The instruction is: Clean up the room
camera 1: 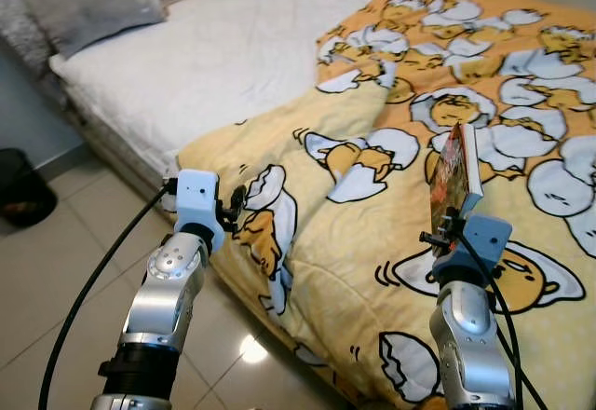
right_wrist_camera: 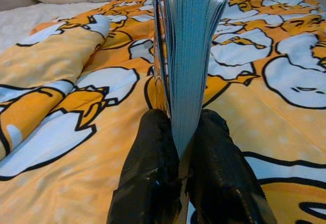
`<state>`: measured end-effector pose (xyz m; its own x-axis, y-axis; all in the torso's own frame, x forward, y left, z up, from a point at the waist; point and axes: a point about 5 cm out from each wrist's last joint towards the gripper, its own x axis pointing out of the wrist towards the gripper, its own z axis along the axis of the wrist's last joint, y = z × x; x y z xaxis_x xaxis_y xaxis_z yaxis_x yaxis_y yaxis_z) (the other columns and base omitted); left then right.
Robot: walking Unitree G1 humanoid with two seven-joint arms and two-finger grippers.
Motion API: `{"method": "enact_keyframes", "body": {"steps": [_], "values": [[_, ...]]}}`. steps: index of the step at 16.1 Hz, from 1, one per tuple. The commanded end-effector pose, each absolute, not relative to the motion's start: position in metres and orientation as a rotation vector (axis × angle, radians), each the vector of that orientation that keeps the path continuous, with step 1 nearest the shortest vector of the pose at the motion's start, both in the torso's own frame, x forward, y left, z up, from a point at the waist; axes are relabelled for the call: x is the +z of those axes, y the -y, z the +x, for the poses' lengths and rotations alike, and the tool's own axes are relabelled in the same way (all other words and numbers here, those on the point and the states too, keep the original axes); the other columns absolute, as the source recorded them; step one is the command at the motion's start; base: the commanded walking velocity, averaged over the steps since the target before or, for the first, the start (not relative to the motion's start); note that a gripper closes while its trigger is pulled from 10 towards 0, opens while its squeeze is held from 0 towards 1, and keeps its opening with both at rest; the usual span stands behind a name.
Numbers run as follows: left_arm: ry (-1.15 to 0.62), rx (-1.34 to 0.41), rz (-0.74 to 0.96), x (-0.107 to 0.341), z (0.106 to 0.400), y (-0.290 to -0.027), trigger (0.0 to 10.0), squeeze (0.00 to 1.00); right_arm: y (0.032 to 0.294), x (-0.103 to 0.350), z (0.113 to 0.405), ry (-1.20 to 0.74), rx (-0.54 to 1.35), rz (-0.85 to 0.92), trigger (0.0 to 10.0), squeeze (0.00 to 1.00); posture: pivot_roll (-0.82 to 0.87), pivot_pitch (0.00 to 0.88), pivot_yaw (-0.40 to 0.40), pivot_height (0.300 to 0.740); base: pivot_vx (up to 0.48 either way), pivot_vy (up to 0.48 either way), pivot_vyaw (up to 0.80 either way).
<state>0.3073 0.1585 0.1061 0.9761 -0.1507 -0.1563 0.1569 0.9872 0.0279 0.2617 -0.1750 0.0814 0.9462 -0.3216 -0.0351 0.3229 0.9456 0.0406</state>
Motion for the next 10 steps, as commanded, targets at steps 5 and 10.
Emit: {"method": "enact_keyframes", "body": {"steps": [5, 10], "values": [[-0.171, -0.16, 0.039, 0.1044, 0.308, -0.161, 10.0, 0.0, 0.1716, 0.087, 0.2653, -0.011, -0.325, 0.076, 10.0, 0.0, -0.05, 0.0, 0.092, 0.74, 0.0, 0.0, -0.8], [-0.171, -0.161, 0.039, 0.1047, 0.3097, -0.1601, 10.0, 0.0, 0.1717, 0.086, 0.2671, -0.019, -0.328, 0.099, 10.0, 0.0, -0.05, 0.0, 0.094, 0.74, 0.0, 0.056, -0.8]]}}
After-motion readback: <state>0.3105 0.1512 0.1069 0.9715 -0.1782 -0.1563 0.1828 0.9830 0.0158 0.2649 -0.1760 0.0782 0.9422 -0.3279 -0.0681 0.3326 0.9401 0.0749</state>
